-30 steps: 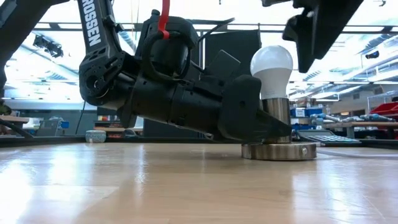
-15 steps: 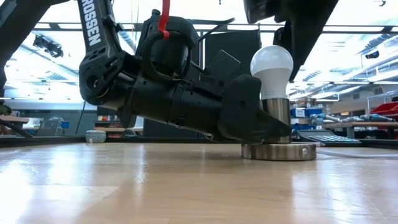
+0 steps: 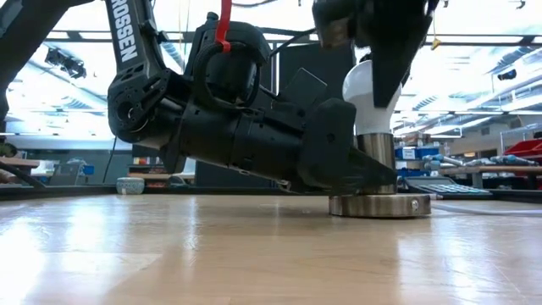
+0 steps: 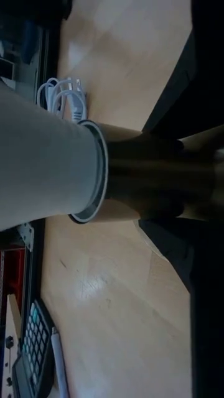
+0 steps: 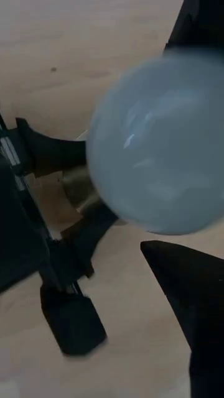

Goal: Screw lightbulb
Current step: Remove the lightbulb from the lamp

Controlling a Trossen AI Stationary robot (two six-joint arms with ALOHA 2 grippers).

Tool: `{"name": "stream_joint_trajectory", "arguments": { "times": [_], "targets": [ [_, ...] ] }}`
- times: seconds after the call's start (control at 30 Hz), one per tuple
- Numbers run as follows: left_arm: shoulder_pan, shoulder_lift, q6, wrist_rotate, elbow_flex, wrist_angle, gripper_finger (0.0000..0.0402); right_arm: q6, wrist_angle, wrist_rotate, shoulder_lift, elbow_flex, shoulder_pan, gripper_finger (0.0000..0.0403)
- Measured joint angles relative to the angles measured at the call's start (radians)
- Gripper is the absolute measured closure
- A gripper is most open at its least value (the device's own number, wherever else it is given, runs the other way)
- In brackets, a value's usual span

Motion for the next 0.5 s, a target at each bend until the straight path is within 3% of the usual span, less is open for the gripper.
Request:
{"name": "stream_joint_trajectory", "arguments": {
  "times": [0.5],
  "targets": [
    [0.002, 0.0, -0.003, -0.004, -0.001, -0.001, 0.0212, 0.125, 0.01, -0.023, 0.06, 0.001, -0.045, 0.0075]
  ]
}}
